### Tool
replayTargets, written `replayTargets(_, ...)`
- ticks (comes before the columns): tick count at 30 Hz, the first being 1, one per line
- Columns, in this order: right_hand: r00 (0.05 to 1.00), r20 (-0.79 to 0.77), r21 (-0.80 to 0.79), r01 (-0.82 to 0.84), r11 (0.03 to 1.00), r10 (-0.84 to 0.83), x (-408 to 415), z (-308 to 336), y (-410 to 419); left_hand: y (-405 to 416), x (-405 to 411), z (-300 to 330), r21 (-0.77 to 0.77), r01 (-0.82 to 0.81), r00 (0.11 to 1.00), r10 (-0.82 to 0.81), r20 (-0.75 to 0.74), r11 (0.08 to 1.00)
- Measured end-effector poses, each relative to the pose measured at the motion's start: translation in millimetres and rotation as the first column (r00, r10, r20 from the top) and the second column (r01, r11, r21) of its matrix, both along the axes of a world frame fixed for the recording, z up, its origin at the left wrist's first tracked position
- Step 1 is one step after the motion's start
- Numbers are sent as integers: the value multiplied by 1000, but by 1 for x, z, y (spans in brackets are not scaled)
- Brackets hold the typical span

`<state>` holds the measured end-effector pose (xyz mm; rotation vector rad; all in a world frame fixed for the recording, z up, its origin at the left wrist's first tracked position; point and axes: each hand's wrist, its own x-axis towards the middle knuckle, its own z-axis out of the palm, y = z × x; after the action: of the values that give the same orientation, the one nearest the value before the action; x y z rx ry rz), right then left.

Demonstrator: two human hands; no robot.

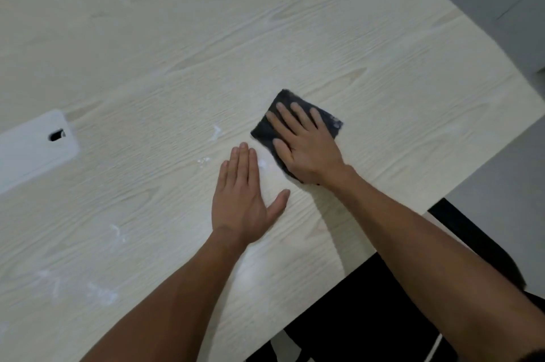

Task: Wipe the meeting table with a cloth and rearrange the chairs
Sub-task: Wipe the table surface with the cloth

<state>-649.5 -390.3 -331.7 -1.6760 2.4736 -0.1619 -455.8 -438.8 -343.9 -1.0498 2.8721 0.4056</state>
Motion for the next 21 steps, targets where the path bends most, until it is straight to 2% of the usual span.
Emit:
replayTargets(2, 1000, -14, 3, 4, 1000, -4, -14, 2, 49, -1, 0, 1, 11, 3, 1000, -3, -11, 1000)
replayTargets(4, 971, -31, 38, 238, 970, -237, -56, 7, 68, 0, -1, 1, 24, 13, 1000, -12, -14, 1000)
replayTargets(6, 870, 0, 48, 492, 869, -492, -95, 14, 48, 0, -1, 1, 22, 13, 1000, -13, -15, 1000)
replayTargets(8, 811, 45, 36, 583, 812, -584, -103, 13, 4, -1, -2, 0, 12, 11, 1000, -11, -12, 1000)
replayTargets(9, 826, 53, 33, 560, 828, -561, -92, 12, -18, -2, -2, 1, 13, 6, 1000, -6, -13, 1000)
replayTargets(11, 908, 62, 10, 414, 910, -413, -53, 7, -36, -2, -1, 0, 8, 6, 1000, -6, 8, 1000)
replayTargets(14, 993, 31, -21, 117, 993, -116, -4, -1, 19, -1, 0, 1, 7, 12, 999, -12, 31, 1000)
replayTargets(16, 994, 8, 6, 113, 994, -113, -18, 4, 69, -1, 0, 3, 17, 17, 1000, -17, 22, 1000)
replayTargets(18, 949, -16, 47, 316, 947, -316, -65, 11, 93, 0, -2, 4, 27, 20, 1000, -20, 6, 999)
replayTargets(20, 824, -2, 62, 565, 823, -566, -107, 16, 81, 0, -2, 5, 33, 18, 1000, -18, 0, 999)
replayTargets(21, 770, 20, 59, 636, 769, -638, -116, 15, 64, 0, -2, 4, 29, 16, 1000, -16, 0, 999)
